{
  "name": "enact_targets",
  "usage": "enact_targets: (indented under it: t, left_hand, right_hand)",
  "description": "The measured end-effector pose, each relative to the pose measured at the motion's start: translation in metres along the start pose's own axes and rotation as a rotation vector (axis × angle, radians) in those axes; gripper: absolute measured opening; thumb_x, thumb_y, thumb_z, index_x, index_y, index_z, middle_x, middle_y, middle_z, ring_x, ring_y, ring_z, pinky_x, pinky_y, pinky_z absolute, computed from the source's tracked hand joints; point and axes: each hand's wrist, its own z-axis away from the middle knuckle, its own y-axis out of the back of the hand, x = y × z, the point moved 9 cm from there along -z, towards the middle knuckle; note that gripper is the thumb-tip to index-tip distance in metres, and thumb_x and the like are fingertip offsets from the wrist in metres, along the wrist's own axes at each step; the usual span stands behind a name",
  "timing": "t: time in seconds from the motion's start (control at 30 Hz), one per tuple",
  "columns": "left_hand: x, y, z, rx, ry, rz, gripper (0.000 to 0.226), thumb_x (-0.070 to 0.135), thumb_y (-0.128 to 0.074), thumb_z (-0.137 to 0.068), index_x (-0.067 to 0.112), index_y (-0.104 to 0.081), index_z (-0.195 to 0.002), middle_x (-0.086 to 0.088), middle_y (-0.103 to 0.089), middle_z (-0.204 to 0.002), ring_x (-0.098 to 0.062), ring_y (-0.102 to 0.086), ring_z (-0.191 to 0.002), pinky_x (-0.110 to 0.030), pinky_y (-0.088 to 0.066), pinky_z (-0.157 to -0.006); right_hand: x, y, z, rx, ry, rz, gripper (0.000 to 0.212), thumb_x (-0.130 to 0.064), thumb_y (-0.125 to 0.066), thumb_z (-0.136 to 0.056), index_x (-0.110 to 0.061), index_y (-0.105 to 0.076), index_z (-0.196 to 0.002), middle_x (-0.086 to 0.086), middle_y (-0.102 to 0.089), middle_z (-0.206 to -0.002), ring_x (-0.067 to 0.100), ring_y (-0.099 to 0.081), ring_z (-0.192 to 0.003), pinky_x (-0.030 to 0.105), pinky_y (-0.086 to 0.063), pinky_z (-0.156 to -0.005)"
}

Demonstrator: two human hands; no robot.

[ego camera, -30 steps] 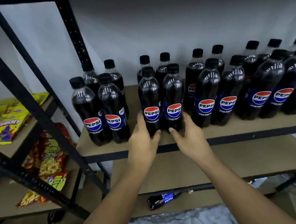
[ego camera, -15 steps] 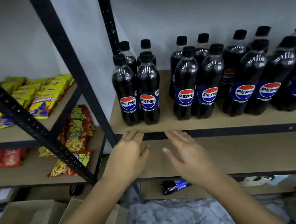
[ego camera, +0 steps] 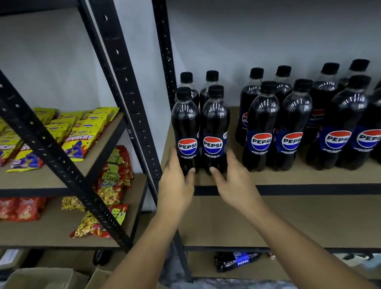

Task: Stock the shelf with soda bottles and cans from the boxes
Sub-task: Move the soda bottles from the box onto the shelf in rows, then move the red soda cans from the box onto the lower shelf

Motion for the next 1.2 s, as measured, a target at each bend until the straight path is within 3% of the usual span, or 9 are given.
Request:
enact_targets:
  t: [0.2,0.37,0.5,0.6,0.73,0.8,0.97,1.07,1.2]
  left_hand:
    - [-0.004,-0.004,-0.003,-0.102,-0.029,-0.054,0.082,0.020,-0.063,-0.098,0.029,-0.011,-0.161,0.004,-0.048,-0.152,-0.020,-0.052,-0.133,-0.033,-0.044,-0.102]
    - [-0.016,-0.008,0.008,-0.297,-0.016,-0.113,0.089,0.041,-0.061,-0.098,0.037,0.002,-0.162,0.005,-0.048,-0.155,-0.024,-0.063,-0.121,-0.036,-0.051,-0.101]
    - [-0.013,-0.004,0.029,-0.338,-0.049,-0.100,0.085,0.042,-0.059,-0.100,0.035,-0.004,-0.163,0.009,-0.022,-0.167,-0.002,-0.041,-0.138,-0.035,-0.038,-0.118]
    - [-0.008,-0.008,0.051,-0.414,-0.064,-0.129,0.080,0.045,-0.056,-0.101,0.036,-0.006,-0.162,0.012,-0.020,-0.166,-0.006,-0.019,-0.152,-0.024,-0.018,-0.123]
    - [-0.005,-0.027,0.077,-0.532,-0.113,-0.169,0.077,0.049,-0.053,-0.101,0.038,-0.006,-0.161,0.017,-0.013,-0.165,-0.013,-0.005,-0.156,-0.031,-0.012,-0.125]
    - [-0.001,-0.042,0.090,-0.572,-0.183,-0.167,0.074,0.048,-0.052,-0.102,0.035,-0.011,-0.162,0.013,-0.013,-0.167,-0.011,-0.005,-0.156,-0.035,-0.012,-0.128]
    - [0.017,-0.118,0.143,-0.764,-0.348,-0.145,0.069,0.040,-0.052,-0.104,0.020,-0.020,-0.162,0.005,-0.020,-0.167,-0.008,-0.009,-0.155,-0.024,-0.001,-0.126]
    - [0.013,-0.174,0.177,-0.904,-0.383,-0.222,0.066,0.042,-0.050,-0.103,0.015,-0.029,-0.160,-0.003,-0.029,-0.165,-0.019,-0.021,-0.154,-0.028,-0.014,-0.124]
    - [0.010,-0.241,0.227,-1.085,-0.429,-0.336,0.062,0.047,-0.047,-0.097,0.007,-0.048,-0.144,-0.010,-0.053,-0.144,-0.030,-0.047,-0.135,-0.037,-0.038,-0.109]
  right_hand:
    - [0.013,-0.007,-0.005,-0.067,-0.062,0.098,0.069,-0.040,-0.053,-0.101,-0.018,-0.021,-0.158,0.013,-0.066,-0.125,0.028,-0.063,-0.111,0.036,-0.052,-0.092]
    - [0.010,0.000,0.016,-0.130,-0.022,0.071,0.071,-0.045,-0.047,-0.104,-0.024,-0.013,-0.162,-0.002,-0.034,-0.163,0.016,-0.031,-0.150,0.041,-0.034,-0.120]
    - [0.009,0.015,0.048,-0.179,-0.071,0.077,0.068,-0.055,-0.037,-0.104,-0.032,-0.011,-0.162,-0.007,-0.027,-0.165,0.012,-0.025,-0.152,0.039,-0.031,-0.121]
    - [0.009,0.026,0.072,-0.215,-0.062,0.144,0.066,-0.057,-0.032,-0.103,-0.032,-0.014,-0.162,-0.010,-0.025,-0.165,0.010,-0.017,-0.154,0.033,-0.023,-0.124]
    - [0.023,0.038,0.103,-0.222,-0.060,0.284,0.062,-0.053,-0.029,-0.105,-0.029,-0.018,-0.162,-0.014,-0.022,-0.163,-0.002,0.000,-0.147,0.013,0.003,-0.116]
    - [0.034,0.040,0.120,-0.230,-0.053,0.341,0.060,-0.048,-0.028,-0.107,-0.023,-0.022,-0.161,-0.008,-0.026,-0.163,-0.003,-0.006,-0.147,0.011,0.008,-0.116]
    - [0.094,0.053,0.175,-0.241,-0.187,0.413,0.065,-0.052,-0.022,-0.107,-0.014,-0.030,-0.159,0.003,-0.035,-0.162,0.017,-0.023,-0.152,0.025,-0.004,-0.123]
    - [0.136,0.070,0.218,-0.232,-0.310,0.452,0.075,-0.058,-0.012,-0.101,-0.011,-0.036,-0.155,0.007,-0.040,-0.159,0.022,-0.029,-0.150,0.032,-0.014,-0.123]
    - [0.190,0.097,0.297,-0.221,-0.540,0.435,0.062,-0.047,-0.027,-0.108,-0.010,-0.031,-0.157,0.010,-0.033,-0.162,0.025,-0.026,-0.151,0.032,-0.015,-0.124]
